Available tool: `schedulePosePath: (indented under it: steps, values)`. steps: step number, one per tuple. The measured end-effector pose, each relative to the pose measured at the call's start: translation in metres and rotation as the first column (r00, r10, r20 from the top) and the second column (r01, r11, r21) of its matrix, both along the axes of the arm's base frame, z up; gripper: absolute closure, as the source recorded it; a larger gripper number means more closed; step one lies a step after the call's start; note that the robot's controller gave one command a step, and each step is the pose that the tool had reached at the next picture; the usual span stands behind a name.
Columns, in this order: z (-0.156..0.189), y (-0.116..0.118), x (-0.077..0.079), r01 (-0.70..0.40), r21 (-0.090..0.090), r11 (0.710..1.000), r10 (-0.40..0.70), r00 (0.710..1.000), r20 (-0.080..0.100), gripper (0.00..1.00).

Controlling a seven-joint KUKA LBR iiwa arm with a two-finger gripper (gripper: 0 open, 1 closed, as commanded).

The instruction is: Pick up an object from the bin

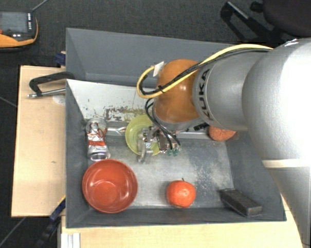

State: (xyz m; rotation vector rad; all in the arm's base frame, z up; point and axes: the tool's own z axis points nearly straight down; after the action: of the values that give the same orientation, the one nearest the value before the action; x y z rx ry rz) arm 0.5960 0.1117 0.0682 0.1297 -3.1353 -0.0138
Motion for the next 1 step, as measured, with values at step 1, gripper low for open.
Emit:
schedulePosePath:
  steps: [1]
  values:
    - [0.0001,0.0,0.0001,0.0,0.0,1.0,0.0,1.0,0.0,1.0]
